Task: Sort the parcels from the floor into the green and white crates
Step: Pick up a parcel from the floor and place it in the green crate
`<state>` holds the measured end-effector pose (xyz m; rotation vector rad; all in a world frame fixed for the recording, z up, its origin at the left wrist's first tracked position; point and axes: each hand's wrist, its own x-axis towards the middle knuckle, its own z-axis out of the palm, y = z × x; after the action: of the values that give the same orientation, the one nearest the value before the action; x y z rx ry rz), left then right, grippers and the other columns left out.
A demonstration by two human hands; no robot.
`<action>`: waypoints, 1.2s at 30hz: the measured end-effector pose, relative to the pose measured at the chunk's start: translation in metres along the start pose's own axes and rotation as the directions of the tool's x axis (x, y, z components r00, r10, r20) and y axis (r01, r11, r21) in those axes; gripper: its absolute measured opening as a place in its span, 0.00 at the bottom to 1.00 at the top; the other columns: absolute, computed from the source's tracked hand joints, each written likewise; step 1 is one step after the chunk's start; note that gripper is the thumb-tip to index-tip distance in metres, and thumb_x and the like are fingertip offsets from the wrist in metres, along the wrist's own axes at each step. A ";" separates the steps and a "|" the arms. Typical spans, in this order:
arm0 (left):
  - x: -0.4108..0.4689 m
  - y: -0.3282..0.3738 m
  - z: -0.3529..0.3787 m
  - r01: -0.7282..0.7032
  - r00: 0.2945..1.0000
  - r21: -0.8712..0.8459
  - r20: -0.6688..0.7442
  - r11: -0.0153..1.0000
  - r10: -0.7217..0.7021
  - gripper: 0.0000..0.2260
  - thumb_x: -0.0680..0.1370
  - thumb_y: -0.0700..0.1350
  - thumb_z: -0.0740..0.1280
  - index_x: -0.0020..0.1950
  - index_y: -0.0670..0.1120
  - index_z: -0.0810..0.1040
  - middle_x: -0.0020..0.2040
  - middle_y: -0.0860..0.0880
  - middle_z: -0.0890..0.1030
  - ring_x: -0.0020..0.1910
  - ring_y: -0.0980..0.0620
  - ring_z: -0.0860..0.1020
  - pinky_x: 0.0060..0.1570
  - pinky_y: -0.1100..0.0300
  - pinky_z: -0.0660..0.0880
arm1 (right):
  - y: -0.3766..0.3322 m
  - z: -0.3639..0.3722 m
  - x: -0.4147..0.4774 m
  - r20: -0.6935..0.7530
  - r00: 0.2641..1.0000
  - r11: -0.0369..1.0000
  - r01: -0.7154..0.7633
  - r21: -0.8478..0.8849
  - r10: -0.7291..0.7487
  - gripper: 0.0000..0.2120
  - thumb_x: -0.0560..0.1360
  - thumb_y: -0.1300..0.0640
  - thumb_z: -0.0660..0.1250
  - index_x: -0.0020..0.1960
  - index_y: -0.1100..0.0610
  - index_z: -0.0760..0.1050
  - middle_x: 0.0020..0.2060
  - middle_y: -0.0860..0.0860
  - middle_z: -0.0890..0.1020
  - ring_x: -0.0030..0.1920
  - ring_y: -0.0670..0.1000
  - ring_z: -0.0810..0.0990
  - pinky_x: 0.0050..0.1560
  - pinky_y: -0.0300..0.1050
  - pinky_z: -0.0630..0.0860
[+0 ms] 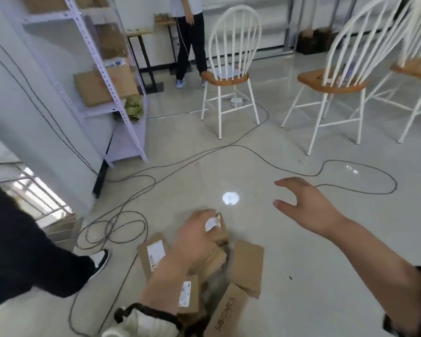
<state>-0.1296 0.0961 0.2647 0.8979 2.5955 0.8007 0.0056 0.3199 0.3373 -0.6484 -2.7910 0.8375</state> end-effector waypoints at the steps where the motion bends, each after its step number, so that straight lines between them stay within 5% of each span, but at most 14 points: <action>1: 0.018 -0.020 0.038 -0.010 1.000 -0.005 0.012 1.000 0.010 0.19 0.78 0.48 0.64 0.70 0.51 0.71 0.67 0.51 0.72 0.65 0.52 0.71 0.64 0.62 0.65 | 0.027 0.027 0.009 -0.020 1.000 1.000 -0.005 0.007 0.005 0.23 0.75 0.52 0.67 0.69 0.54 0.70 0.66 0.50 0.72 0.65 0.49 0.71 0.60 0.35 0.63; 4: 0.060 -0.073 0.149 0.004 0.997 -0.064 0.083 0.998 0.002 0.17 0.78 0.47 0.65 0.67 0.50 0.73 0.63 0.52 0.77 0.59 0.56 0.74 0.57 0.66 0.67 | 0.107 0.112 0.027 -0.057 0.997 0.999 -0.049 0.020 0.050 0.23 0.76 0.51 0.66 0.69 0.54 0.69 0.66 0.49 0.71 0.65 0.48 0.71 0.59 0.33 0.62; 7: 0.091 -0.121 0.248 0.051 0.984 -0.075 0.174 0.996 -0.037 0.20 0.79 0.49 0.63 0.71 0.53 0.68 0.66 0.54 0.75 0.62 0.56 0.74 0.61 0.62 0.70 | 0.171 0.200 0.040 -0.038 0.992 0.992 -0.122 0.043 0.124 0.23 0.76 0.50 0.65 0.70 0.53 0.68 0.67 0.49 0.70 0.65 0.48 0.72 0.58 0.34 0.63; 10: 0.105 -0.153 0.318 0.162 0.967 -0.041 0.207 0.986 -0.150 0.25 0.78 0.53 0.64 0.74 0.55 0.62 0.69 0.54 0.72 0.60 0.57 0.73 0.55 0.66 0.71 | 0.216 0.287 0.043 0.095 0.965 0.967 -0.249 0.046 0.244 0.23 0.77 0.51 0.63 0.70 0.54 0.67 0.68 0.49 0.69 0.63 0.50 0.74 0.61 0.39 0.68; 12: 0.108 -0.168 0.346 0.161 0.971 0.043 0.171 0.986 -0.166 0.25 0.76 0.54 0.66 0.72 0.55 0.64 0.68 0.53 0.72 0.65 0.52 0.71 0.65 0.58 0.68 | 0.238 0.336 0.039 0.203 0.927 0.946 -0.325 0.019 0.314 0.22 0.76 0.54 0.62 0.69 0.56 0.68 0.67 0.51 0.69 0.62 0.52 0.74 0.61 0.42 0.72; 15: 0.111 -0.187 0.368 0.234 0.939 0.064 0.243 0.970 -0.243 0.28 0.76 0.52 0.67 0.72 0.48 0.63 0.71 0.49 0.69 0.71 0.48 0.66 0.72 0.55 0.59 | 0.260 0.383 0.027 0.319 0.841 0.881 -0.472 0.038 0.437 0.24 0.77 0.53 0.60 0.71 0.56 0.64 0.67 0.53 0.69 0.63 0.52 0.74 0.61 0.41 0.72; 20: 0.117 -0.205 0.383 0.326 0.861 0.050 0.397 0.944 -0.319 0.25 0.77 0.50 0.67 0.71 0.44 0.66 0.69 0.46 0.71 0.69 0.48 0.69 0.68 0.55 0.65 | 0.274 0.418 0.020 0.399 0.781 0.827 -0.555 0.091 0.481 0.28 0.75 0.52 0.64 0.73 0.56 0.61 0.66 0.54 0.73 0.64 0.53 0.73 0.59 0.40 0.71; 25: 0.120 -0.209 0.393 0.353 0.876 0.077 0.322 0.932 -0.359 0.22 0.75 0.52 0.68 0.67 0.46 0.70 0.65 0.48 0.75 0.65 0.48 0.72 0.64 0.58 0.68 | 0.281 0.437 0.027 0.336 0.795 0.785 -0.585 0.204 0.505 0.26 0.71 0.61 0.63 0.69 0.53 0.67 0.55 0.51 0.80 0.55 0.51 0.78 0.47 0.35 0.70; 29: 0.121 -0.207 0.392 0.315 0.937 -0.119 0.197 0.942 -0.288 0.15 0.74 0.47 0.68 0.60 0.48 0.76 0.58 0.50 0.79 0.59 0.50 0.76 0.60 0.57 0.71 | 0.290 0.441 0.025 0.313 0.776 0.666 -0.630 0.399 0.547 0.29 0.73 0.68 0.57 0.73 0.55 0.63 0.49 0.54 0.80 0.49 0.53 0.77 0.48 0.41 0.73; 34: 0.128 -0.190 0.399 0.131 0.984 -0.282 0.153 0.951 -0.090 0.16 0.79 0.41 0.64 0.52 0.63 0.79 0.74 0.53 0.61 0.74 0.51 0.59 0.74 0.51 0.57 | 0.310 0.437 0.027 0.387 0.667 0.479 -0.735 0.480 0.637 0.22 0.77 0.66 0.55 0.70 0.57 0.67 0.46 0.55 0.76 0.44 0.55 0.74 0.44 0.46 0.74; 36: 0.126 -0.185 0.407 0.154 0.963 -0.186 0.248 0.971 -0.105 0.19 0.78 0.45 0.67 0.64 0.65 0.72 0.77 0.56 0.51 0.76 0.48 0.52 0.75 0.45 0.53 | 0.314 0.435 0.023 0.502 0.569 0.342 -0.810 0.476 0.651 0.16 0.78 0.62 0.58 0.66 0.62 0.70 0.42 0.53 0.73 0.41 0.54 0.72 0.42 0.45 0.71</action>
<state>-0.1426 0.2228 -0.1817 0.7079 2.2911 0.8485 -0.0181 0.3541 -0.1979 -1.7884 -1.8949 2.0609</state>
